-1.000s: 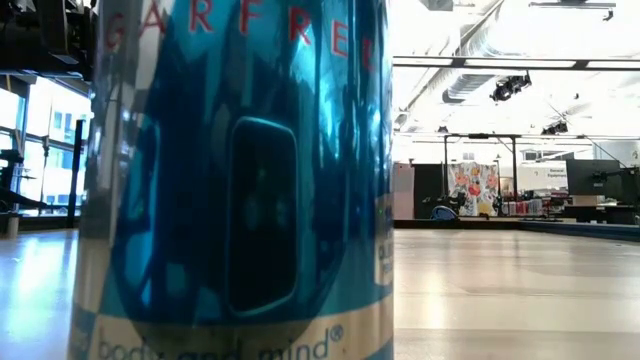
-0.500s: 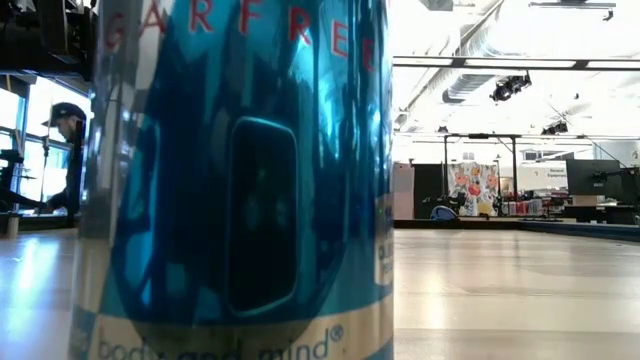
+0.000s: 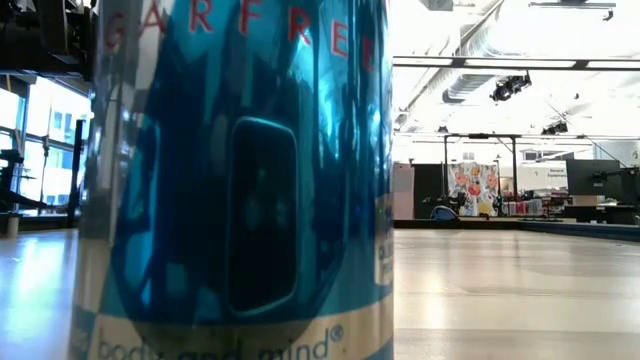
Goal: Place canned beverage on shelf
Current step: Move the white blue soda can to the center of the table
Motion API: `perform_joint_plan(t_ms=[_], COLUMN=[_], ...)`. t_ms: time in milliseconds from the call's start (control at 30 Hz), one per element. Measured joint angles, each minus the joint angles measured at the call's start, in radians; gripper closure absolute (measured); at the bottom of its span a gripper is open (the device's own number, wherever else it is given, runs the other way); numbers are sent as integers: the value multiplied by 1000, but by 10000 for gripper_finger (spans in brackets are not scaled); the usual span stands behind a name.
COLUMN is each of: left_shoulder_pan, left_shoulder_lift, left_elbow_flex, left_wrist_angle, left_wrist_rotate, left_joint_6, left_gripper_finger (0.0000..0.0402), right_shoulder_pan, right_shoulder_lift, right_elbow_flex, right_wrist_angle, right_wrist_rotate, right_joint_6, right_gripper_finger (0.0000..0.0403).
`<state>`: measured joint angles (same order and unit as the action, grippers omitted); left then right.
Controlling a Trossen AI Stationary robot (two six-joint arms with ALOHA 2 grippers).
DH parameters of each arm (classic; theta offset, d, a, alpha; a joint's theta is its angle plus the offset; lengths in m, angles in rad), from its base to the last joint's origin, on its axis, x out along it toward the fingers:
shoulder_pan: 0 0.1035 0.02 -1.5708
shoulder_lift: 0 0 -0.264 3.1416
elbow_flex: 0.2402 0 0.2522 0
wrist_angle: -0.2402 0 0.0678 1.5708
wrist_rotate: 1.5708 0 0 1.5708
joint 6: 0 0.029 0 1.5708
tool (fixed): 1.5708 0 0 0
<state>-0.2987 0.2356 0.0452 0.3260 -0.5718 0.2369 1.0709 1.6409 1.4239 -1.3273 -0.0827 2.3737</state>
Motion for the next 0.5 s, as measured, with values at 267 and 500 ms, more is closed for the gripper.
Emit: perform_joint_plan(t_ms=[267,500], left_shoulder_pan=[0,0], left_shoulder_lift=[0,0], left_elbow_flex=[0,0], left_wrist_angle=[0,0], left_wrist_rotate=[0,0], left_joint_6=[0,0], left_gripper_finger=[108,108], right_shoulder_pan=[-45,-161], right_shoulder_lift=[0,0], right_elbow_flex=[0,0], right_wrist_angle=[0,0], right_wrist_rotate=[23,25], right_joint_6=[-51,-182], right_gripper_finger=[162,161])
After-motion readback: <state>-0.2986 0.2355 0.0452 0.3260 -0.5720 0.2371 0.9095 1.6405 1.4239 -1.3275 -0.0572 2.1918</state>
